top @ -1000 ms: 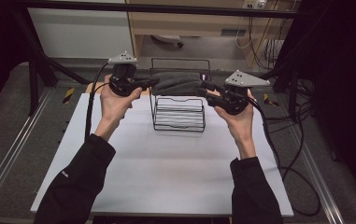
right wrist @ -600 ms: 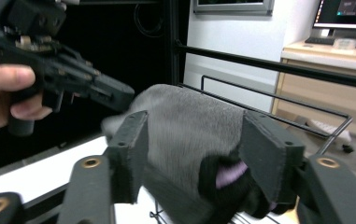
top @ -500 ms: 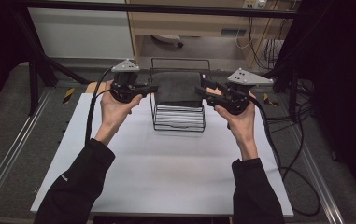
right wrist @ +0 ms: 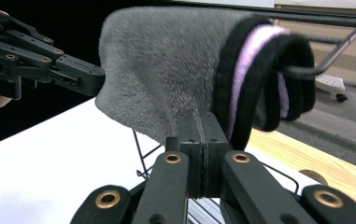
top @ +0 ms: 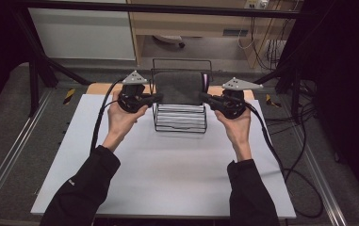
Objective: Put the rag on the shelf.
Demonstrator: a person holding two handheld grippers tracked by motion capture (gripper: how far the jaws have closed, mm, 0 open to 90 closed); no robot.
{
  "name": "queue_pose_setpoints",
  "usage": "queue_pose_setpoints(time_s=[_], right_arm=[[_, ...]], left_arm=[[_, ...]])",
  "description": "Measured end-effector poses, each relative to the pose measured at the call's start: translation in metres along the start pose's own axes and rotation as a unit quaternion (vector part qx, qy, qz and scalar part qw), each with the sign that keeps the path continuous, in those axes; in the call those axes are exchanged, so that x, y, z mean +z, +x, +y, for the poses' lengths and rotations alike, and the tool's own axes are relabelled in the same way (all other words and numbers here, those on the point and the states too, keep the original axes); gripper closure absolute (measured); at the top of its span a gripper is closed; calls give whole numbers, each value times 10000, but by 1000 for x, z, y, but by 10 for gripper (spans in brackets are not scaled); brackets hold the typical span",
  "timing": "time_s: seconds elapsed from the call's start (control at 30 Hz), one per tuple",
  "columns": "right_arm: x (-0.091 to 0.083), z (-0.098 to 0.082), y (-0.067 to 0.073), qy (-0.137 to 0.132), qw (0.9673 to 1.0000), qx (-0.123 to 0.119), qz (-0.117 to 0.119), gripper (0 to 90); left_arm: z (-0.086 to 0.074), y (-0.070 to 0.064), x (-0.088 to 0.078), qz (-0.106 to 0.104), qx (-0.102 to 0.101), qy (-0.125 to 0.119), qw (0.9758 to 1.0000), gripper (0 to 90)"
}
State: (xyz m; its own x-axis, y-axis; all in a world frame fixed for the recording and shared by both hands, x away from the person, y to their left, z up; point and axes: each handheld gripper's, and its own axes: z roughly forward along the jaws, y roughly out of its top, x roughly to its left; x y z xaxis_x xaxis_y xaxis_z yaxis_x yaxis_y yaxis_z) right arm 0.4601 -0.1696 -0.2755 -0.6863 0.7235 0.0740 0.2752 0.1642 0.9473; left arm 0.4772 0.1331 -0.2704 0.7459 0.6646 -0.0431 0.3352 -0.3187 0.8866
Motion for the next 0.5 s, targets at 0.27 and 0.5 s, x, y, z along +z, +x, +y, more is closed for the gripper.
queue_pose_setpoints(time_s=[0.27,0.5], right_arm=[[1,-7,-2,-98,9999,-25,-8,867],[-12,-3,1,-282,9995,17,136,706]], left_arm=[[-2,1,1,26,-30,-92,9999,886],[0,2,-15,-18,-89,-153,9998,761]])
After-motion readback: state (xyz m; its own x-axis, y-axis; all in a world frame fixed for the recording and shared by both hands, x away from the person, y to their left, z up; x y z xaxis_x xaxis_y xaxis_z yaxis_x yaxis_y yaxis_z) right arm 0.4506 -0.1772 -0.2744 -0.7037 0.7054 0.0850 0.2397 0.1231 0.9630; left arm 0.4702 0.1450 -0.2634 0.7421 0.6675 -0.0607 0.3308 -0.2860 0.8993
